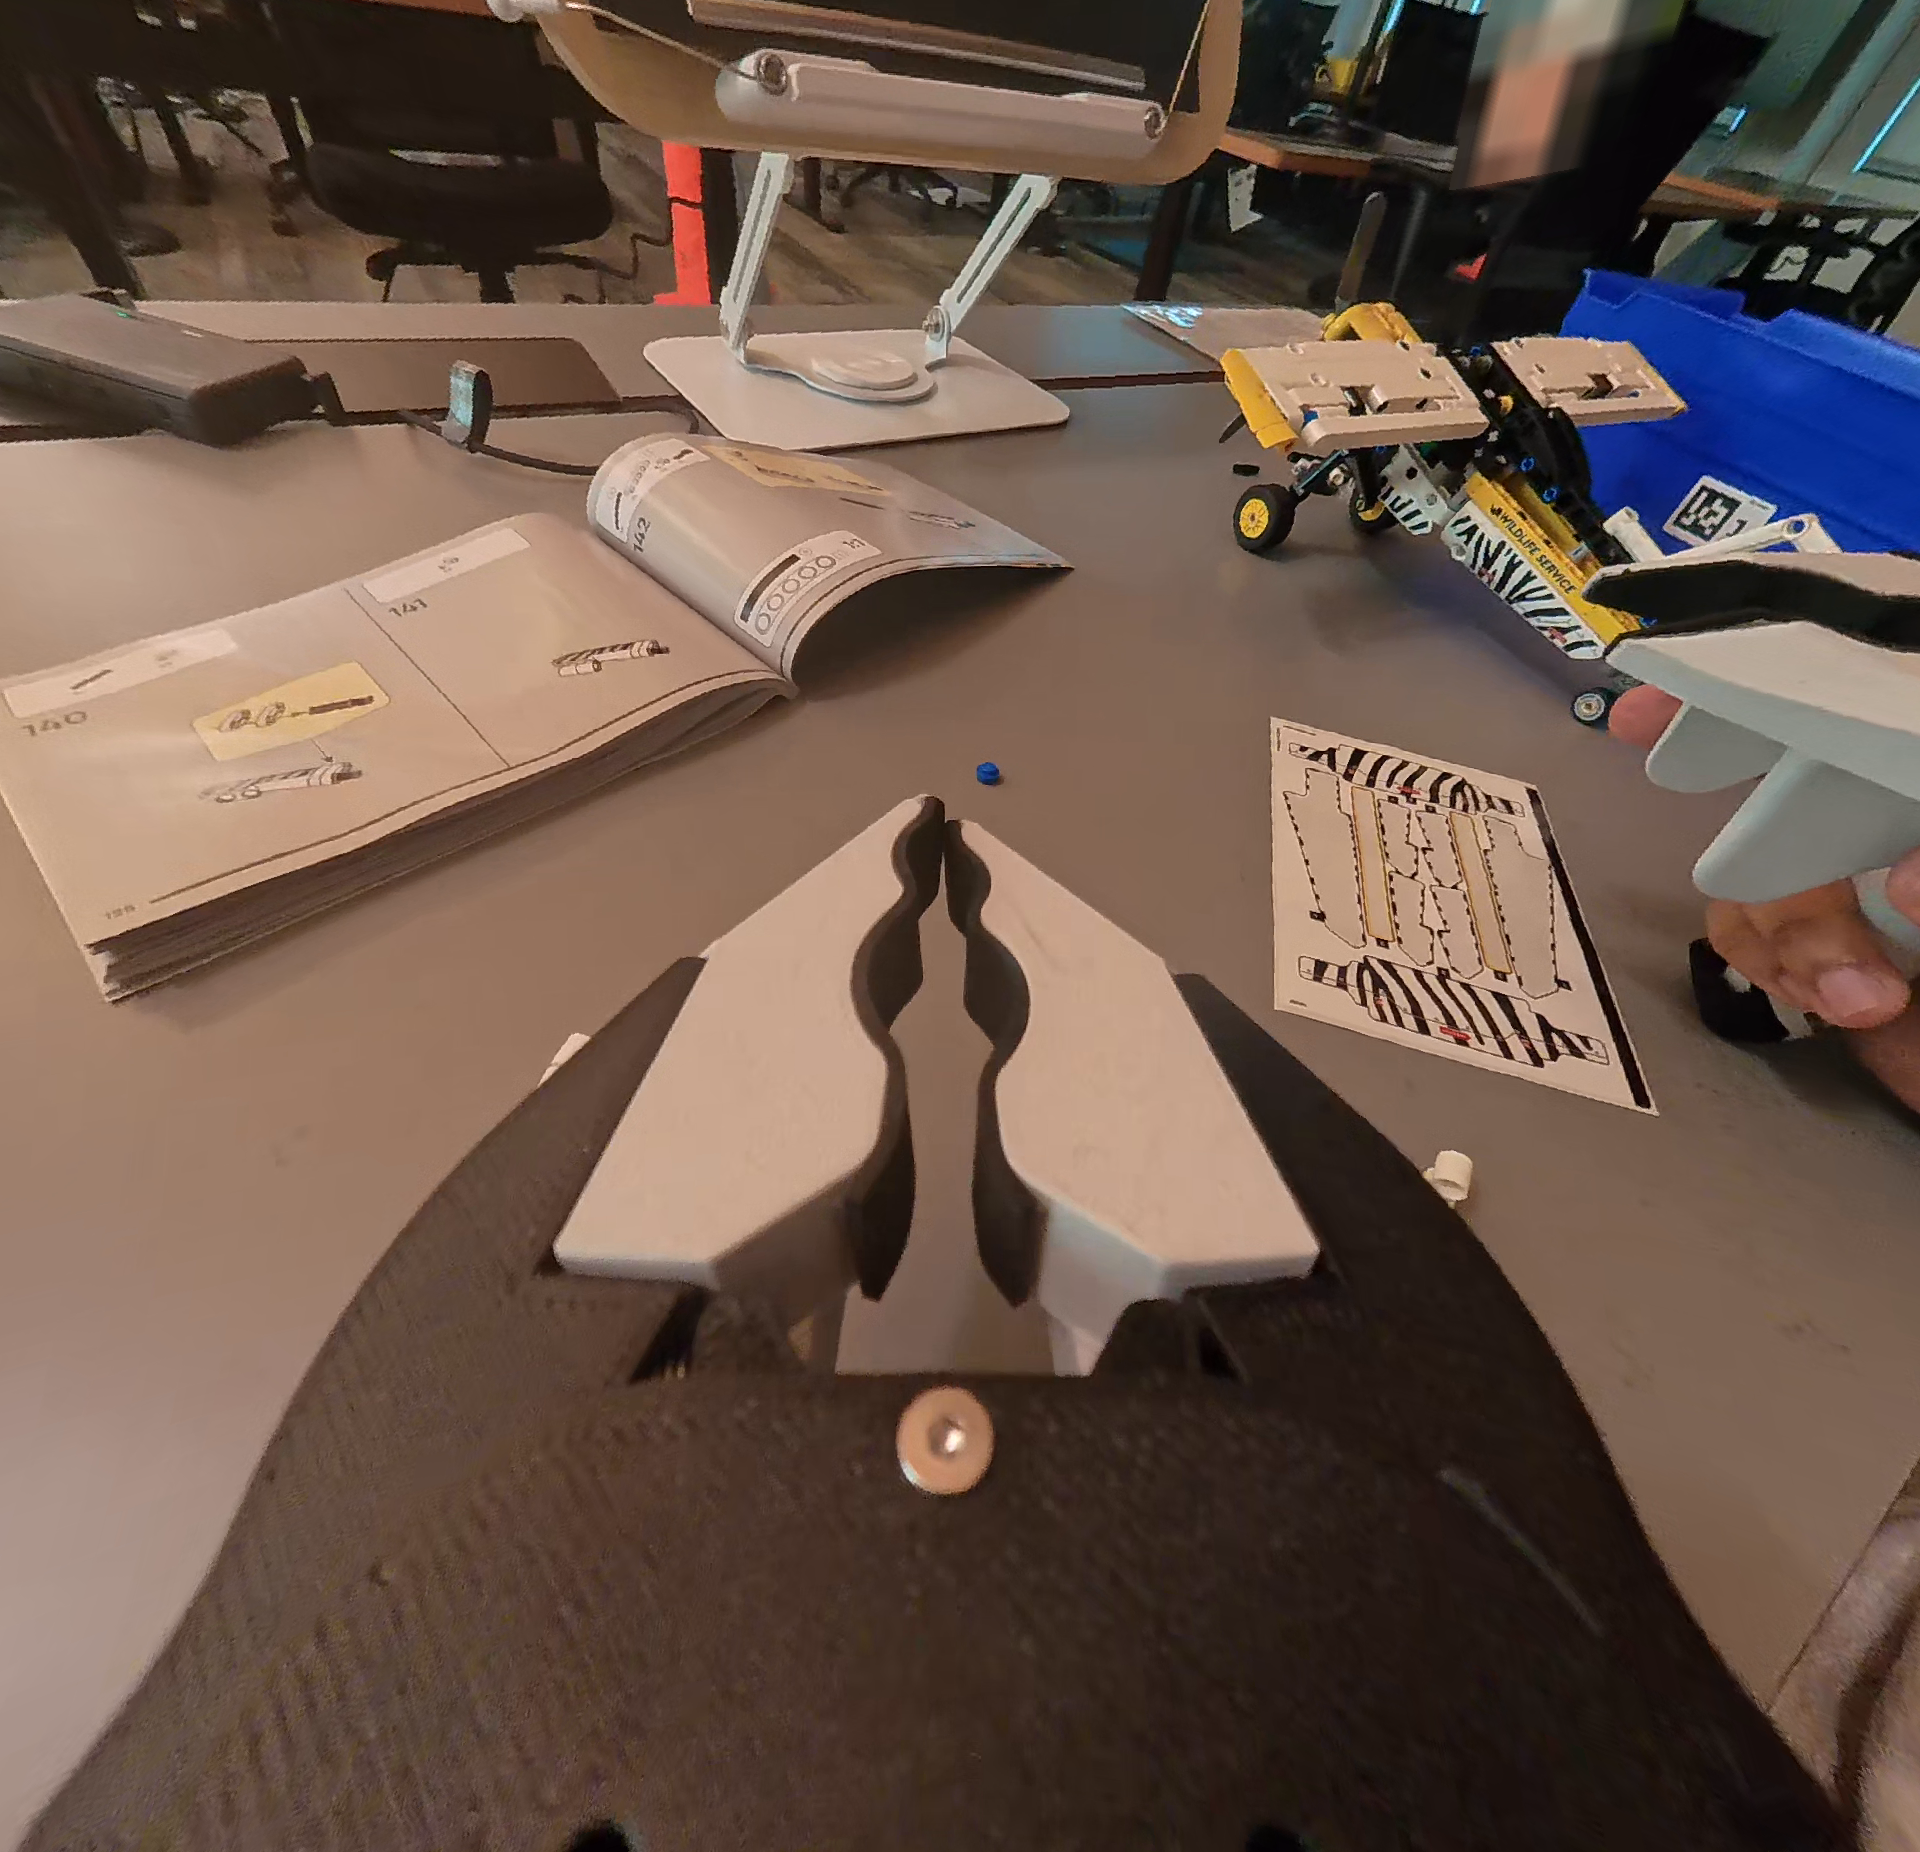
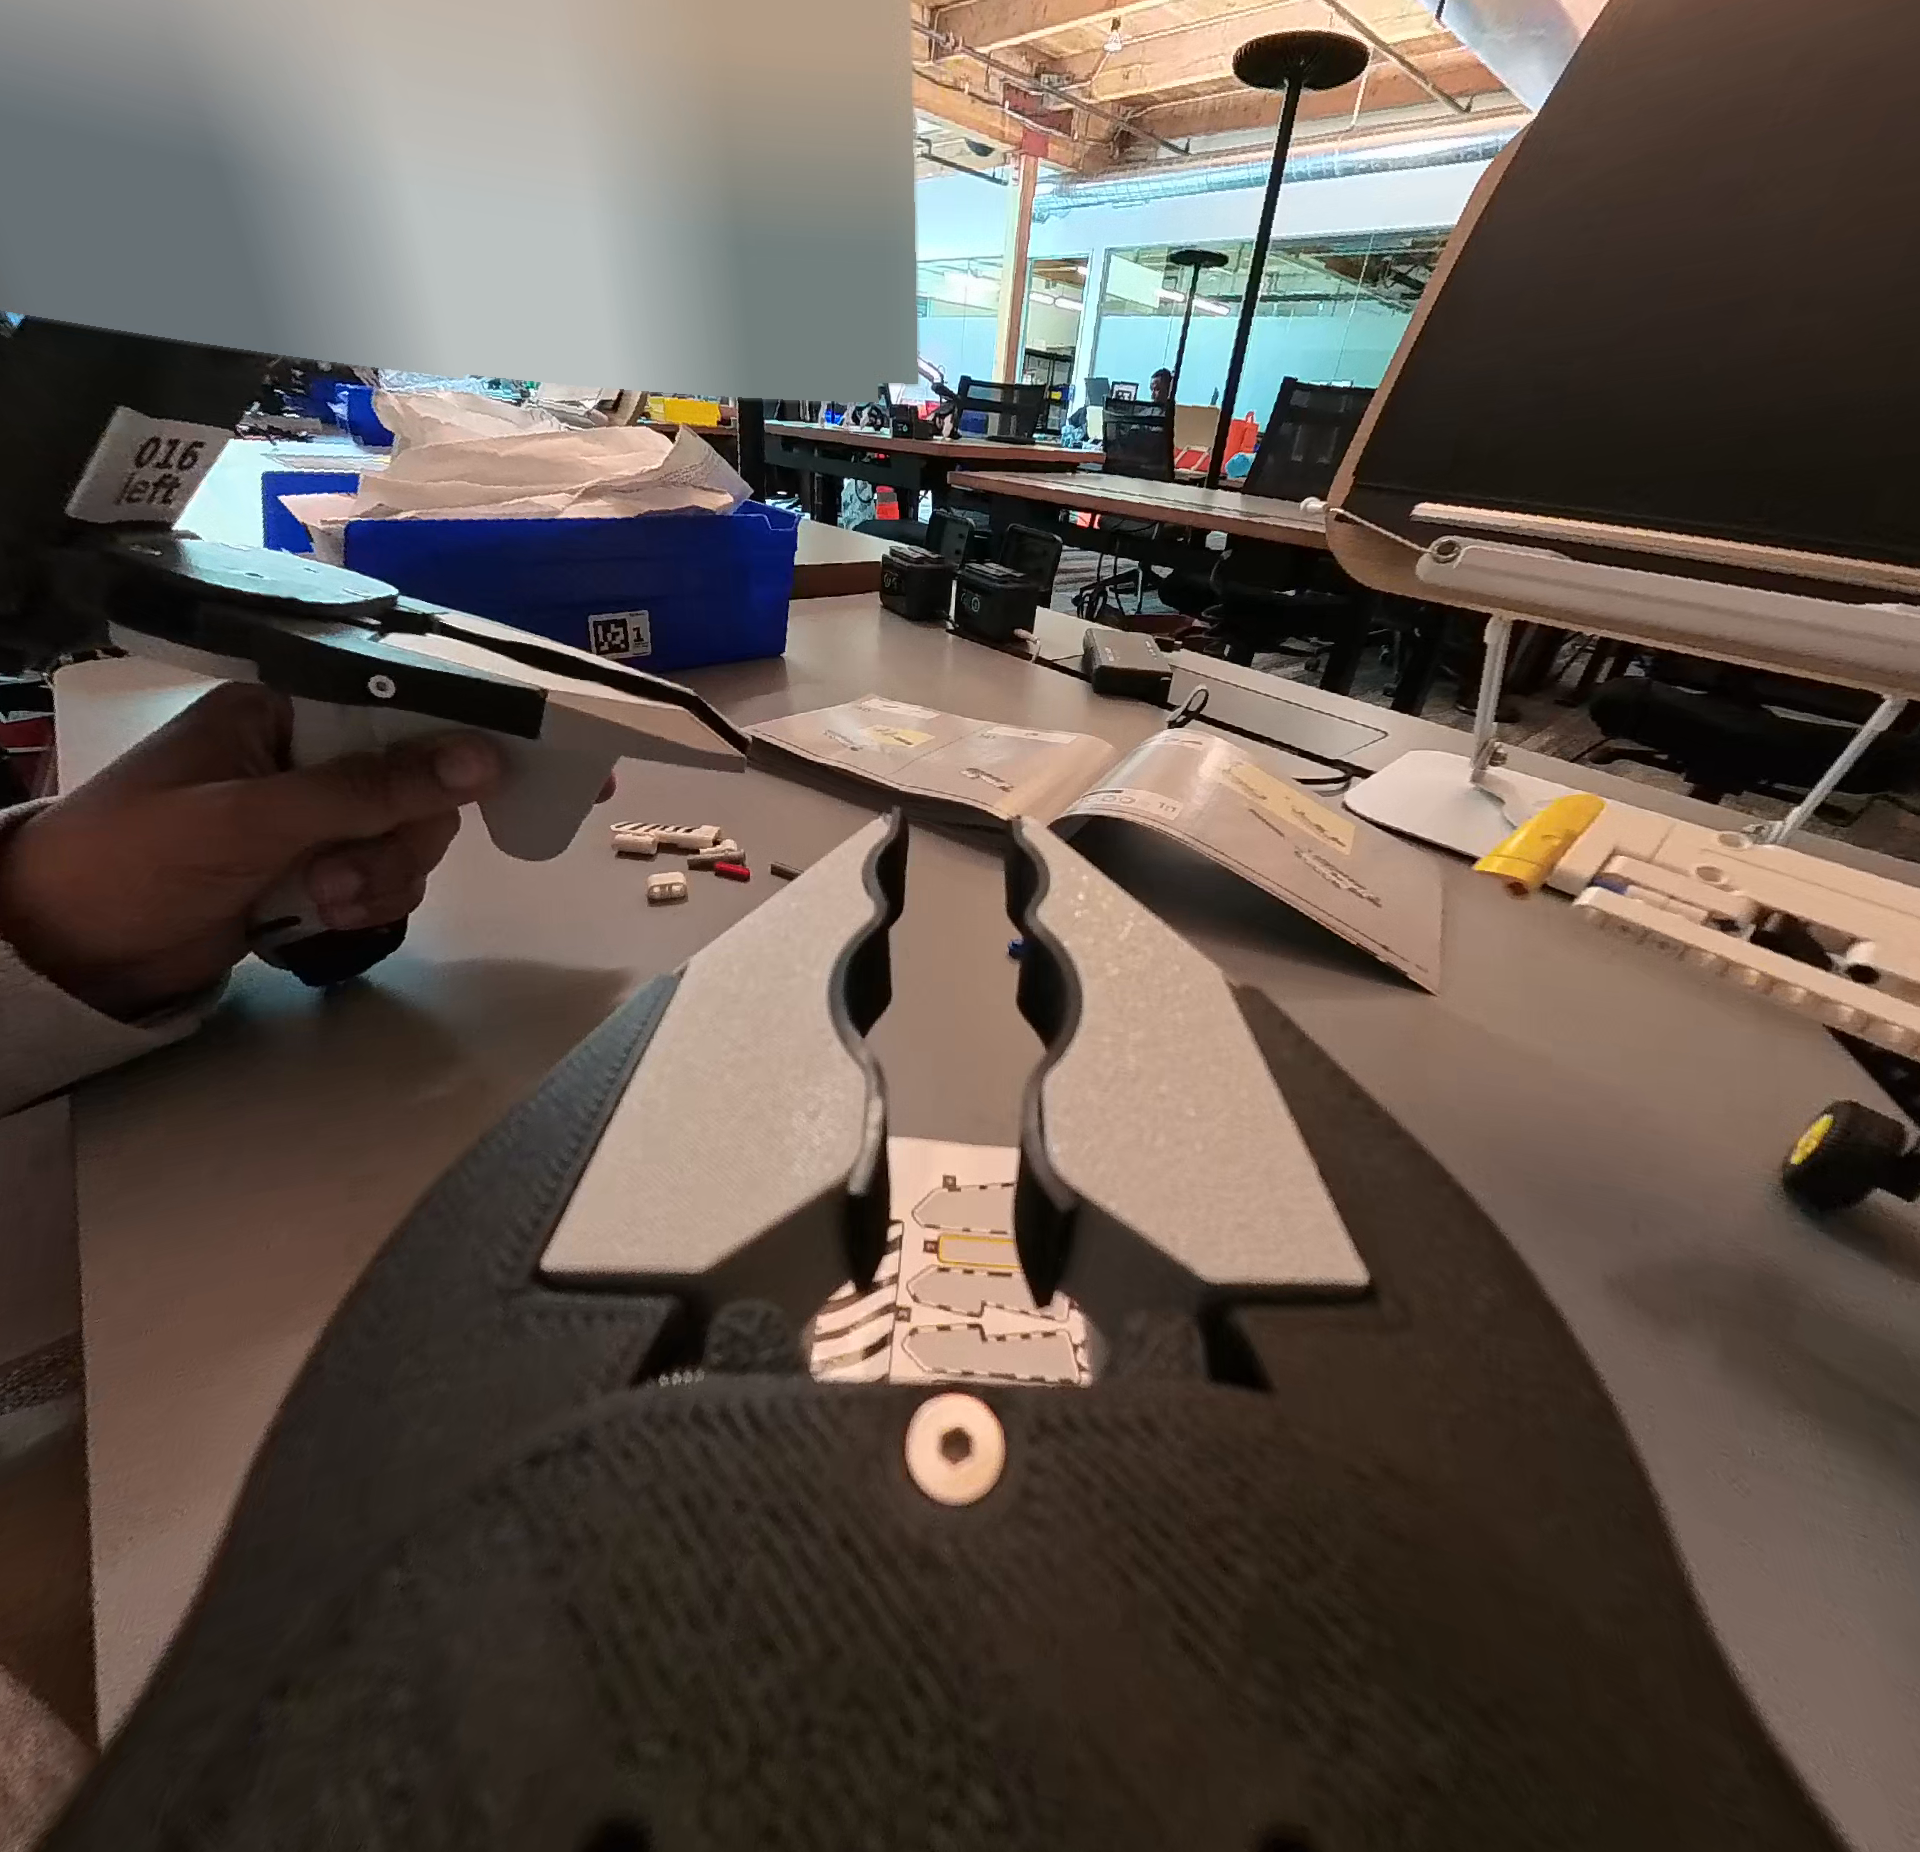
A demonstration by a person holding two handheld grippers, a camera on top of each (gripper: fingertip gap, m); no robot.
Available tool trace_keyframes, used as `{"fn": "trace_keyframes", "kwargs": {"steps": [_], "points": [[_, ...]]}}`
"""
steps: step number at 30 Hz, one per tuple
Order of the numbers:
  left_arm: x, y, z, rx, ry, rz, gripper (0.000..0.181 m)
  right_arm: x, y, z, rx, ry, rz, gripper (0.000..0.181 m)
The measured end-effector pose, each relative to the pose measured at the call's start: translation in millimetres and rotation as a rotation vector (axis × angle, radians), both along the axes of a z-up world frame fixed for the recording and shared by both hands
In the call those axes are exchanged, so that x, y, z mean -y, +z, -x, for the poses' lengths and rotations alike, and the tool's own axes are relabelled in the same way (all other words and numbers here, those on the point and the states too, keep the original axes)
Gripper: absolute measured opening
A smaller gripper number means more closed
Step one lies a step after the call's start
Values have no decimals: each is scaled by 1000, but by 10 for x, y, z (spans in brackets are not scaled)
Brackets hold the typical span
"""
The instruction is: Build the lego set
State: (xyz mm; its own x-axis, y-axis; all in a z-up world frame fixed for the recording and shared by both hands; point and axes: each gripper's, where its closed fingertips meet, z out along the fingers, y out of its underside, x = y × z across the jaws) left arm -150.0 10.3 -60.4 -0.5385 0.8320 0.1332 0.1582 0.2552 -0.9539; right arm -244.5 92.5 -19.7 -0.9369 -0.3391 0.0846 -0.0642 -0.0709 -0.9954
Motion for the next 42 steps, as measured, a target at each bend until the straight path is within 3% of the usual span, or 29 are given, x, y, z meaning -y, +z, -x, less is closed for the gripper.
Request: {"fn": "trace_keyframes", "kwargs": {"steps": [6, 17, 21, 23, 25, 28, 32, 35, 39, 42], "points": [[-34, -32, 46, 60, -6, 42, 0, 5, -2, 2, 2, 0, -3, 17], [-26, -12, 24, 3, -22, -13, 0, -9, 10, -4, 11, 10, 4, 17], [63, 90, -105, -27, 70, 61, 0, -115, 246, 182, 110, -45, 101, 41], [174, 255, -302, -89, 190, 149, 1, -241, 402, 239, 144, -51, 217, 27], [225, 367, -474, -156, 256, 166, 1, -265, 356, 128, 148, 31, 210, 10], [308, 207, -605, -74, 269, 89, 0, -130, 122, 21, 143, 87, 46, 8], [385, -220, -690, 159, 213, -62, 0, -140, 134, 10, 138, 87, 59, 6], [268, -295, -645, 152, 100, -174, 2, -143, 134, 4, 135, 89, 61, 6], [362, -345, -805, 195, 152, -185, 6, -148, 136, -1, 132, 89, 66, 6], [336, -413, -774, 189, 115, -230, 12, -148, 134, -8, 128, 89, 66, 6]]}}
